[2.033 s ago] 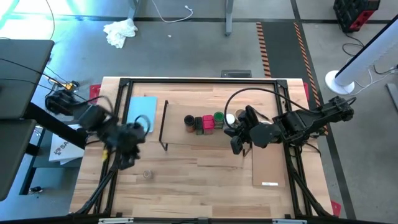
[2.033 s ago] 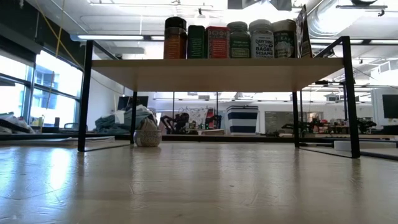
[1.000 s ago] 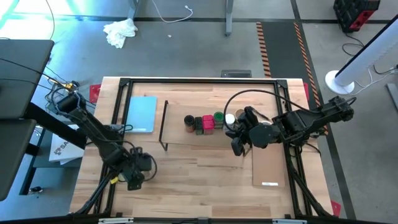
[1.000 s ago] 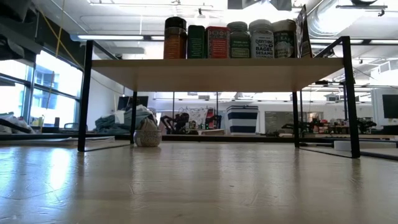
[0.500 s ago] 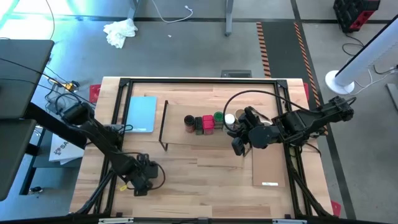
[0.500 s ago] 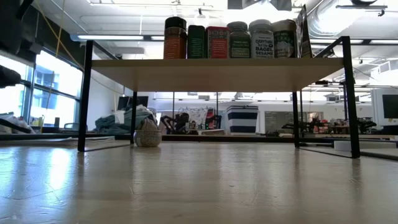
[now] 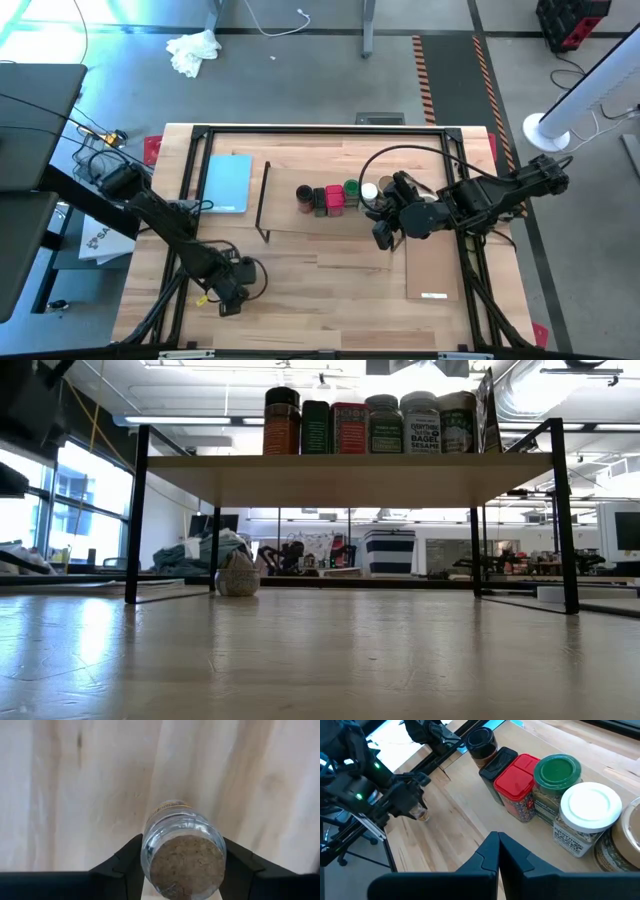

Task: Shelf spices
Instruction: Put the transparent seasoning on the shelf

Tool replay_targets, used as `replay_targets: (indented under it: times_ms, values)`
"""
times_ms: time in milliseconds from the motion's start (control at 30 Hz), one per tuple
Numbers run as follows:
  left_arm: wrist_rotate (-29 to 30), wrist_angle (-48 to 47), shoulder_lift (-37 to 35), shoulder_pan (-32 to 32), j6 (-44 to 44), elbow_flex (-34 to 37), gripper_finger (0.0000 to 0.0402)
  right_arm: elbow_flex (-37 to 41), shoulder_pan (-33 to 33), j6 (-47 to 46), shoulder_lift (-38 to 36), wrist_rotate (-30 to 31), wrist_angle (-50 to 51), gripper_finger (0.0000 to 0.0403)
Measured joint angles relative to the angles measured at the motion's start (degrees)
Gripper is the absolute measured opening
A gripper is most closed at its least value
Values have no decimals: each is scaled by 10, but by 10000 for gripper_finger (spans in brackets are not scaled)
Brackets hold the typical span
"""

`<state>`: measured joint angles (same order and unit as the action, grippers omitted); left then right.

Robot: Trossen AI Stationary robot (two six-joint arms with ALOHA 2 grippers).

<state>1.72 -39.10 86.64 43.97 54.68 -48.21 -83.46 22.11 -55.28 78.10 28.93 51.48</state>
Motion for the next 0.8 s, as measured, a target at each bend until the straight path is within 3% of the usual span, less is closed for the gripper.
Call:
replay_targets:
  times_ms: [300,467,633,800]
  values:
    - [43,-105,-147,-4,47,-55,173,0,0,-2,0,0,0,0]
    - [138,-183,-228,-22,40,-130,173,0,0,-1,0,1,0,0]
    - [232,-266,-252,-113,-55,-229,173,0,0,-2,0,8,0,0]
    - [173,-301,-223,-265,-237,-298,173,0,-5,-2,0,10,0,0]
